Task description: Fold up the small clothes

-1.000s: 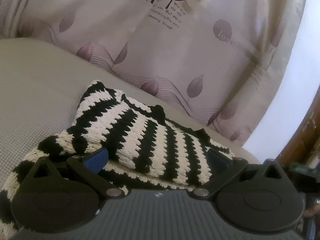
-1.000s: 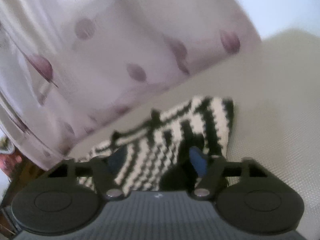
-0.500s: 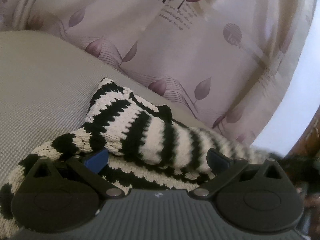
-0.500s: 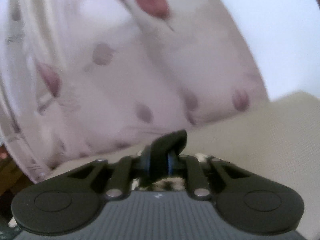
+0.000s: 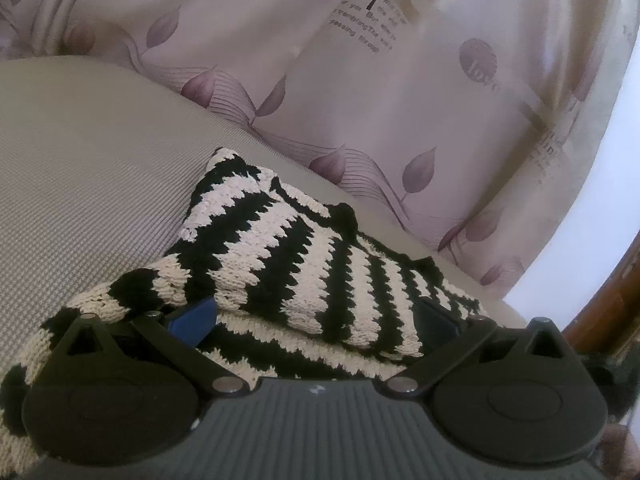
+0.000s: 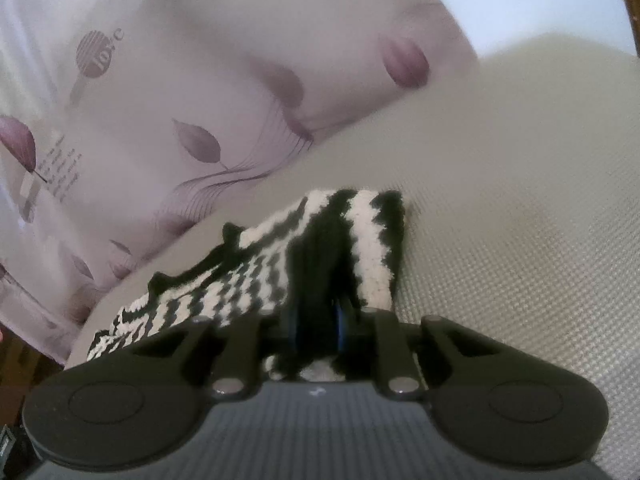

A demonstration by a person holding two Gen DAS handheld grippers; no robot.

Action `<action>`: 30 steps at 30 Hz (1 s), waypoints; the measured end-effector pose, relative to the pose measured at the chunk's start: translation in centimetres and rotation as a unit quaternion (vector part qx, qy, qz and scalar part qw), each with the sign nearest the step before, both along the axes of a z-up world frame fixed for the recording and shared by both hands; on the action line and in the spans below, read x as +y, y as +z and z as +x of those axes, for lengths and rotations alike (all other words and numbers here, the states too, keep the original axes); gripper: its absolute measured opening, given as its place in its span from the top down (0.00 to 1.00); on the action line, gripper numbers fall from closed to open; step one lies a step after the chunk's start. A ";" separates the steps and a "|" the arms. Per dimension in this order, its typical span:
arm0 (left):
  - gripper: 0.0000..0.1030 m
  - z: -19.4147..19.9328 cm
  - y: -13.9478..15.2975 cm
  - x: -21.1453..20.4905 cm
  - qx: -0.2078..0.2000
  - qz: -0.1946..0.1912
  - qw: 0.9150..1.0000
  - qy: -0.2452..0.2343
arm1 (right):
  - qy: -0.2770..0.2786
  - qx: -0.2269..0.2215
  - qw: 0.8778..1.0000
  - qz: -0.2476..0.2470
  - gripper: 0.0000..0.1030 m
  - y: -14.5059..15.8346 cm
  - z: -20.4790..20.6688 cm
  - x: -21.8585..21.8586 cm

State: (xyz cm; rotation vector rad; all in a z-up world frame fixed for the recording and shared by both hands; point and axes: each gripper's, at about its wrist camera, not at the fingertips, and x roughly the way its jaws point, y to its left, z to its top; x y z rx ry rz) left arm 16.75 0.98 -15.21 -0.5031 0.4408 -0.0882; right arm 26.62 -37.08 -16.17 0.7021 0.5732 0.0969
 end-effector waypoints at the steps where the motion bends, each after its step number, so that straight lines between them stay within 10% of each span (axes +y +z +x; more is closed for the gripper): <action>1: 0.00 0.0 0.0 0.1 0.000 -0.002 1.000 0.001 | -0.012 -0.014 1.000 0.017 0.77 0.6 -1.3 -0.2; 4: 0.00 0.0 0.0 0.2 -0.002 -0.008 1.000 -0.001 | -0.013 -0.059 0.998 0.017 0.71 2.9 -6.2 0.4; 8: 0.01 -0.1 0.6 -0.2 0.015 0.005 0.999 -0.037 | 0.018 -0.090 0.996 -0.005 0.19 4.0 -14.6 2.0; 13: 0.00 -6.6 3.2 -0.5 -0.027 0.060 0.994 -0.086 | 0.026 -0.066 0.991 -0.115 0.20 3.8 -24.3 4.0; 19: 0.00 -13.0 3.6 2.3 -0.017 0.124 0.988 -0.094 | 0.038 -0.041 0.991 -0.124 0.20 2.2 -28.6 5.5; 25: 0.01 -16.1 2.2 7.9 0.044 0.076 0.992 -0.087 | 0.034 -0.026 0.995 -0.087 0.20 0.0 -28.8 6.6; 30: 0.03 -17.2 1.0 10.4 0.062 0.035 0.995 -0.072 | 0.036 -0.033 0.996 -0.075 0.43 -0.4 -28.2 7.5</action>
